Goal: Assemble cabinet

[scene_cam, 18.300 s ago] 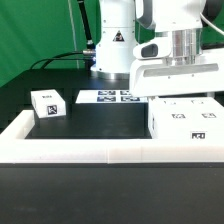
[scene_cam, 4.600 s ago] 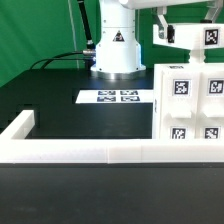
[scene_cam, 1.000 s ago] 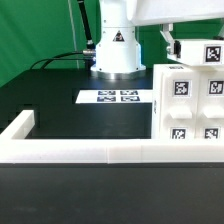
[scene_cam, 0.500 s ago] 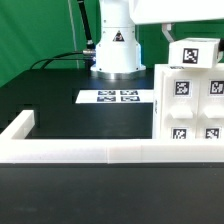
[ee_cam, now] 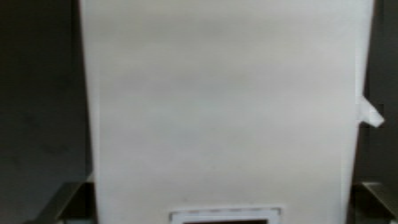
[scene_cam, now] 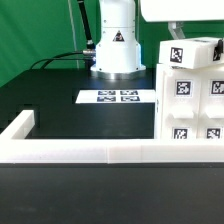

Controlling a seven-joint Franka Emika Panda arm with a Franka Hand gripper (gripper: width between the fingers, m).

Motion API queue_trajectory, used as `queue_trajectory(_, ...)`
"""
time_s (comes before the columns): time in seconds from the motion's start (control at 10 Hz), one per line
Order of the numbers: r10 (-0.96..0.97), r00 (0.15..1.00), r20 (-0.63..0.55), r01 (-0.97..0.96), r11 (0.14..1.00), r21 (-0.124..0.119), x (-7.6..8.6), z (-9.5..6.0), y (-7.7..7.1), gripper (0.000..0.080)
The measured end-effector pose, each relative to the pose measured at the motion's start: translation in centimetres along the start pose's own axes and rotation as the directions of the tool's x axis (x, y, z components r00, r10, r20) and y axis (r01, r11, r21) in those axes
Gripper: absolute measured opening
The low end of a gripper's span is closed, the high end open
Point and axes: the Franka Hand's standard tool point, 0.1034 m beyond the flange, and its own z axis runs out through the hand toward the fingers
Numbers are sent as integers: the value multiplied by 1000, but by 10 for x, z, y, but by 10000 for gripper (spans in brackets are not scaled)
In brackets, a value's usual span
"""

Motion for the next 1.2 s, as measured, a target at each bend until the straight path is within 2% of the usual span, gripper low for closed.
queue_trajectory(0.2, 122, 993, -2, -122, 993, 2, 0, 0, 0, 560)
queue_trajectory(0.4, 250, 968, -11, -249, 968, 27, 1, 1, -2, 560)
queue_trajectory(0.8, 544, 839, 11, -544, 837, 55, 2, 0, -5, 560)
queue_trajectory(1.0, 665, 746, 35, -666, 744, 58, 2, -1, -7, 560)
queue_trajectory(1.1, 678, 734, 37, -679, 732, 57, 2, -1, -7, 560)
queue_trajectory(1.2, 735, 676, 52, -737, 674, 54, 3, -1, -6, 560)
